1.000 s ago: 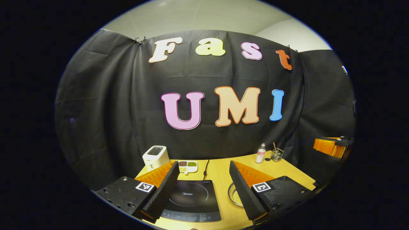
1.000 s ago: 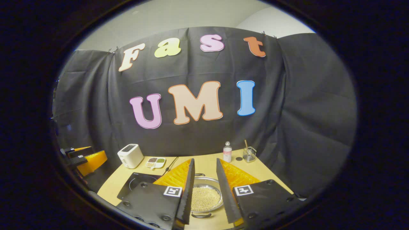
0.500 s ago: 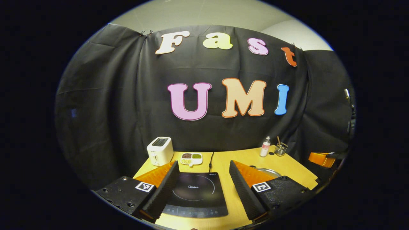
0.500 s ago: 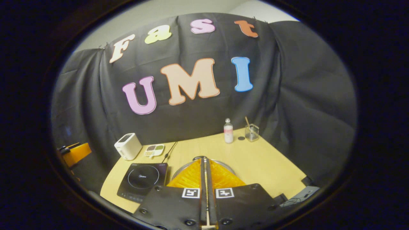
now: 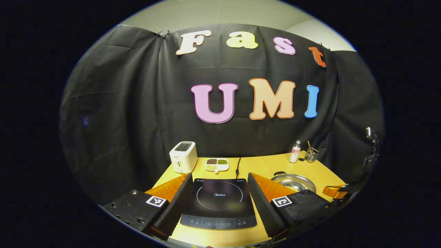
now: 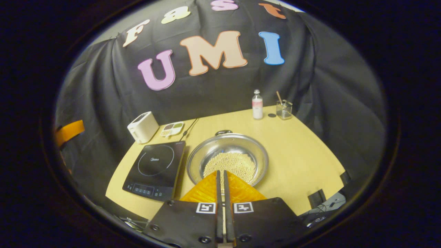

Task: First push the handle of the pot to place it horizontally, then grasp the pot with both hands and set it on the induction cooktop.

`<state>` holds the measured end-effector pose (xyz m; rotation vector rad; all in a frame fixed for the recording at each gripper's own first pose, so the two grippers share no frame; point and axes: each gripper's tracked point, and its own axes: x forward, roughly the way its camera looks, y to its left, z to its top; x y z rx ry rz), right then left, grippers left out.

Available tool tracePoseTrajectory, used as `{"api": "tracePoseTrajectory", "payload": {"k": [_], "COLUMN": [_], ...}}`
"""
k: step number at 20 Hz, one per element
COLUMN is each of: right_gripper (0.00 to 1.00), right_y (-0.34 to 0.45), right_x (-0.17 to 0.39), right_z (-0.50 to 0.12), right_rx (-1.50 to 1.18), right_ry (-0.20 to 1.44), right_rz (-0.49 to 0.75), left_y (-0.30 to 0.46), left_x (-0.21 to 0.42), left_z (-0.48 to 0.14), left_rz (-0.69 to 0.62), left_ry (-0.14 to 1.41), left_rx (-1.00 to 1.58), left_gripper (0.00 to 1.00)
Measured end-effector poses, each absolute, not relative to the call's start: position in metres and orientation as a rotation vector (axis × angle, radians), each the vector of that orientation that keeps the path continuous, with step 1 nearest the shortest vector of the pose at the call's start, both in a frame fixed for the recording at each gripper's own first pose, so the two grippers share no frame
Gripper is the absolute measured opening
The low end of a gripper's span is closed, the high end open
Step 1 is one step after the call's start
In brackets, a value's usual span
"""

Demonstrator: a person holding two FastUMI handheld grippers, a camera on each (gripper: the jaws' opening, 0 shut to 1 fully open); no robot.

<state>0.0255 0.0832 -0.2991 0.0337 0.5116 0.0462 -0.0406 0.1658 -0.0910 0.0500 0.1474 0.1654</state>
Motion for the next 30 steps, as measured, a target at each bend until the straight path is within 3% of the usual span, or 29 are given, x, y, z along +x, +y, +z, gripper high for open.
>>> {"api": "tracePoseTrajectory", "payload": {"k": [6,7,8,9,20,22,23,24,30], "right_gripper": [0.00,0.05,0.00,0.05,0.06,0.05,0.00,0.05,0.00], "right_y": [0.111,0.114,0.116,0.119,0.132,0.128,0.125,0.121,0.100], "right_x": [0.014,0.014,0.011,0.010,0.027,0.028,0.029,0.028,0.033], "right_z": [-0.352,-0.359,-0.367,-0.375,-0.453,-0.458,-0.460,-0.462,-0.461], "right_rx": [0.031,0.025,0.021,0.023,0.004,-0.013,-0.020,-0.022,-0.002], "right_ry": [0.640,0.655,0.671,0.692,0.882,0.904,0.911,0.920,0.956], "right_rz": [0.125,0.133,0.139,0.144,0.153,0.141,0.134,0.128,0.113], "left_y": [0.174,0.174,0.175,0.177,0.187,0.189,0.191,0.192,0.188], "left_x": [-0.052,-0.053,-0.055,-0.056,-0.063,-0.062,-0.062,-0.061,-0.050], "left_z": [-0.099,-0.099,-0.100,-0.103,-0.121,-0.124,-0.126,-0.128,-0.128], "left_rz": [0.180,0.181,0.183,0.185,0.207,0.222,0.229,0.237,0.283], "left_ry": [0.158,0.160,0.163,0.166,0.220,0.231,0.238,0.244,0.263], "left_rx": [0.050,0.049,0.050,0.051,0.055,0.053,0.051,0.050,0.035], "left_gripper": [0.96,0.96,0.96,0.96,0.93,0.96,0.93,0.94,0.94]}}
